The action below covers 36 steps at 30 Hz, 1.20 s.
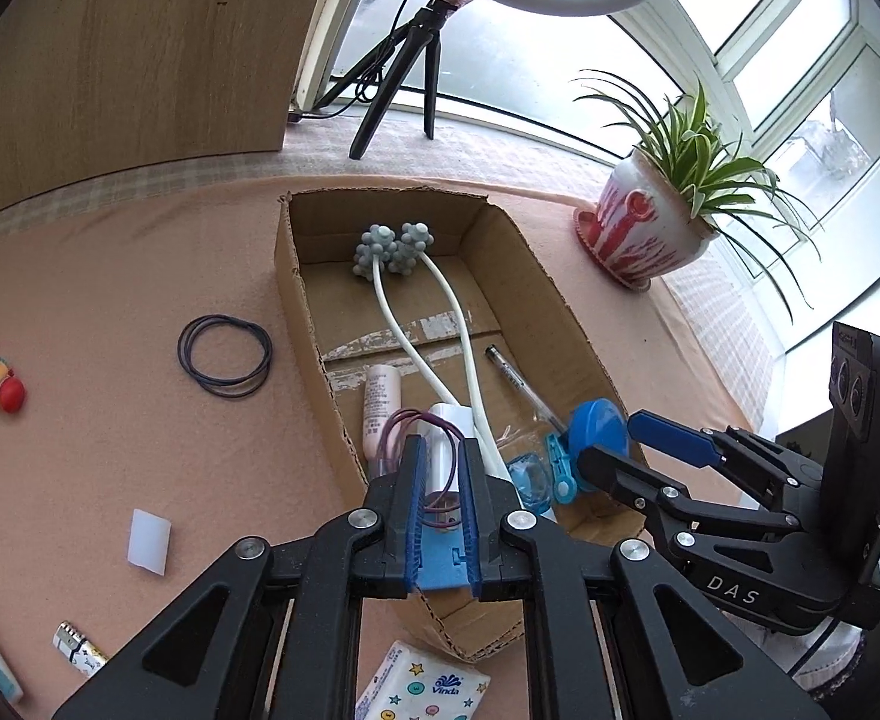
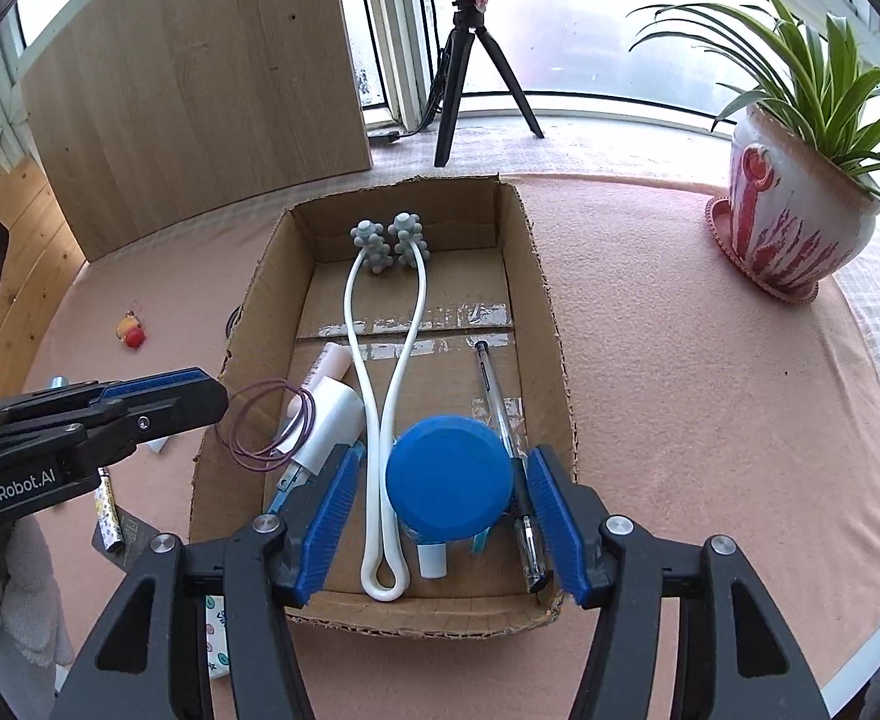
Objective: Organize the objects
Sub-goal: 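Carry blue container and purple band into the box and open both tools, then move the right tool toward the white cap while the left tool approaches the orange toy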
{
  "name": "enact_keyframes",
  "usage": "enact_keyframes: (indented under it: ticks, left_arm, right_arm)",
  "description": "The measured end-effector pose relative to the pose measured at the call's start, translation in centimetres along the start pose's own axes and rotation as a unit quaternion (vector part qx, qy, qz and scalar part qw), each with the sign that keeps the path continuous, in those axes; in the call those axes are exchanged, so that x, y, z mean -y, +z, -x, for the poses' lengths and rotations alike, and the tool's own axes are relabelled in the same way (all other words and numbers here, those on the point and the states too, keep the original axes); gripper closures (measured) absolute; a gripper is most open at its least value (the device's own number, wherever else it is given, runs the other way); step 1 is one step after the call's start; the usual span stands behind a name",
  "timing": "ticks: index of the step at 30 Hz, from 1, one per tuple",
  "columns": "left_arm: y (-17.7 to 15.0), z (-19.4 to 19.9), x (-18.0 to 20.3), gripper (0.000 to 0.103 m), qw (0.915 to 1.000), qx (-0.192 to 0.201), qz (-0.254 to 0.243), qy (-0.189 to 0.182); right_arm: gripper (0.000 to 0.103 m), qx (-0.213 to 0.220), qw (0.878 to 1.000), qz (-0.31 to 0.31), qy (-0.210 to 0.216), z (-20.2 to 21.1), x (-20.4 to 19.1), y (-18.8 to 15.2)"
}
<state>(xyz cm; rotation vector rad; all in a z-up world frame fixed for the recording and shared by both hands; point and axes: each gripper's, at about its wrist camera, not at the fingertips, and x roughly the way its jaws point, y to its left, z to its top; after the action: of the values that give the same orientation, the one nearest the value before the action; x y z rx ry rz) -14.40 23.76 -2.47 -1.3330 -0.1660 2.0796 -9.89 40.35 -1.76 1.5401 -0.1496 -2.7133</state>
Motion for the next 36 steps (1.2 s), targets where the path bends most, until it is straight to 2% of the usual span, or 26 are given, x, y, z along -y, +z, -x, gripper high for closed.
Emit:
enact_keyframes:
  ticks: [1,3,10,18,22,29,36]
  left_arm:
    - [-0.1,0.2,-0.1,0.070,1.0000,0.003,0.003,0.001]
    - [-0.3,0.5,-0.5,0.065,0.9999,0.008,0.009,0.003]
    - [-1.2,2.4,-3.0,0.065,0.9992,0.016,0.034,0.013]
    - [-2.8,6.4,-8.5,0.065,0.9950,0.032,0.074,0.060]
    - [-3.6,8.1,-11.8,0.065,0.9900,0.040,0.107,0.083]
    - [-3.9,9.9,-16.3,0.065,0.9845,0.038,0.131,0.110]
    - [-2.2,10.1,-20.0,0.064,0.9795,0.030,0.155,0.124]
  right_arm:
    - [0.040,0.002,1.000,-0.001,0.000,0.1,0.0,0.0]
    - [0.040,0.001,1.000,-0.004,0.003,0.2,0.0,-0.1]
    - [0.040,0.008,0.999,-0.018,0.028,0.8,-0.6,-0.2]
    - [0.040,0.022,0.998,-0.009,0.062,1.8,-3.5,-0.1]
    - [0.040,0.021,0.996,0.002,0.085,1.9,-5.8,0.1]
    - [0.040,0.008,0.992,0.032,0.124,1.1,-11.3,0.6]
    - [0.040,-0.032,0.990,0.046,0.126,-2.0,-15.9,0.3]
